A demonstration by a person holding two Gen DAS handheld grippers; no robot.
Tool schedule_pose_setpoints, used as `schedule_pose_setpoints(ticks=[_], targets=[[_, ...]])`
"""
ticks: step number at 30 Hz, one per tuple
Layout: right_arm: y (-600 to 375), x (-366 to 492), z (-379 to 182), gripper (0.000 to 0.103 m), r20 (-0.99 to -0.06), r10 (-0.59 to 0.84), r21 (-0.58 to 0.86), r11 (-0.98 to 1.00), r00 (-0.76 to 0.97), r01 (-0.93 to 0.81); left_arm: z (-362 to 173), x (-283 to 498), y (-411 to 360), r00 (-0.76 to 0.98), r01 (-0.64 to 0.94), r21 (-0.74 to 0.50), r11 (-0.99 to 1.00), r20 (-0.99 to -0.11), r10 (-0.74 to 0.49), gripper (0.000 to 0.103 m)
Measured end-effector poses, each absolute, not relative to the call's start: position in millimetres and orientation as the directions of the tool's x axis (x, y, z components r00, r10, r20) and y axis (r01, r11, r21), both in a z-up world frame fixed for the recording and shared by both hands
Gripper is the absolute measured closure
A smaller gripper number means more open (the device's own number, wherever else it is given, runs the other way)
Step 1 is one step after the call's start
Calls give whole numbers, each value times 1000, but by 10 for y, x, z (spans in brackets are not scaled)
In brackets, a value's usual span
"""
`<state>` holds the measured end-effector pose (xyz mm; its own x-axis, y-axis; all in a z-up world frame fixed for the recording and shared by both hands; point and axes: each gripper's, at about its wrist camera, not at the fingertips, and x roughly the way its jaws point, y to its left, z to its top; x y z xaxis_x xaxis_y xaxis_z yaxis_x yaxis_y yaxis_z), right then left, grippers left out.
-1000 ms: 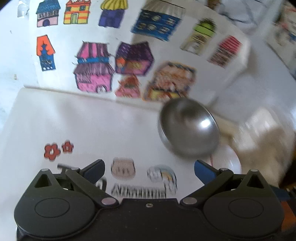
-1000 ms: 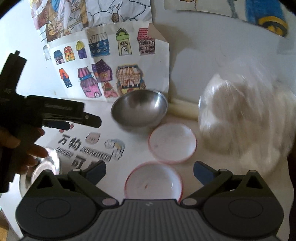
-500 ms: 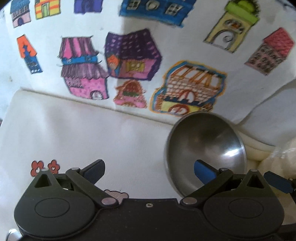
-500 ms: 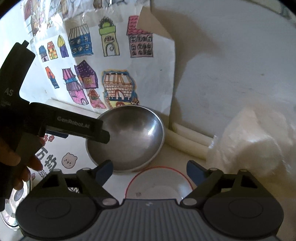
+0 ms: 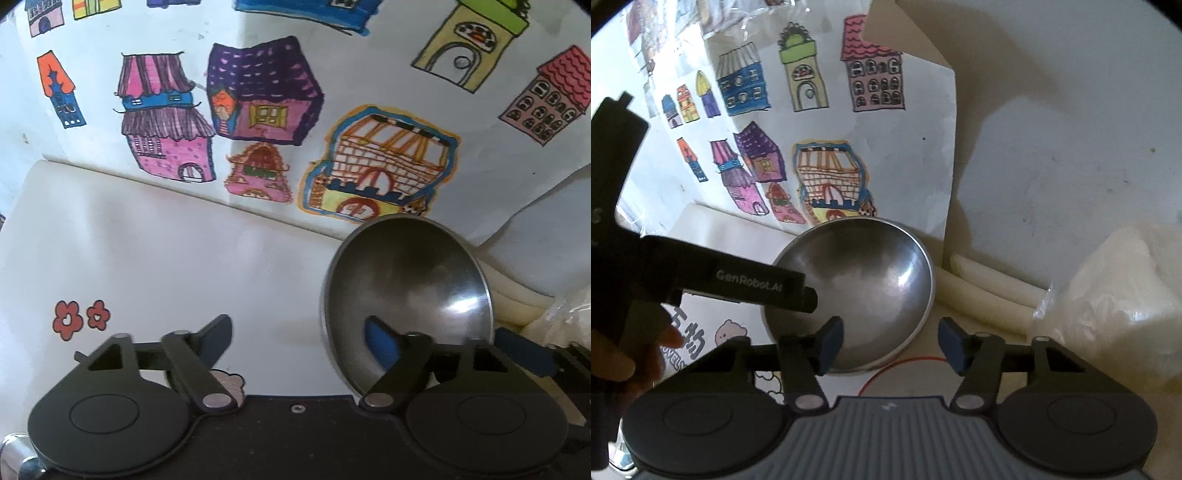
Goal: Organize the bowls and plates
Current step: 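Close the left gripper on the steel bowl rim while the right gripper grips it too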
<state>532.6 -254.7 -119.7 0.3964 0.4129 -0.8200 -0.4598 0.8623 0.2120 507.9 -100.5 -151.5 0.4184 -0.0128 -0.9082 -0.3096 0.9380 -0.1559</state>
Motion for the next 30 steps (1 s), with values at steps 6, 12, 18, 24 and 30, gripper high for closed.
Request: schedule_pose_setpoints(ticks=[6,12,18,24,30], targets=[[-2586,5390,-1264,77,-825,427,261,869,370,-421,-1498,5036,-1062,432,-285,-204,937,-900,-64,88],[-2588,5299,-1168,81,-809,447,278,863,381,-421,-1383,4850,-971,455,-248,-202,947,-887,-71,88],[-2545,5065,-965,81,-793,454,269,859,406,-435,-1197,4605,-905,488,-219,-212,952,-869,-81,88],[-2523,4658,-731,80,-781,457,266,860,426,-436,-939,4289,-876,511,-173,-228,958,-853,-111,88],[-2536,4129,-566,80,-777,458,280,865,431,-415,-826,3794,-765,509,-111,-233,966,-848,-146,89]])
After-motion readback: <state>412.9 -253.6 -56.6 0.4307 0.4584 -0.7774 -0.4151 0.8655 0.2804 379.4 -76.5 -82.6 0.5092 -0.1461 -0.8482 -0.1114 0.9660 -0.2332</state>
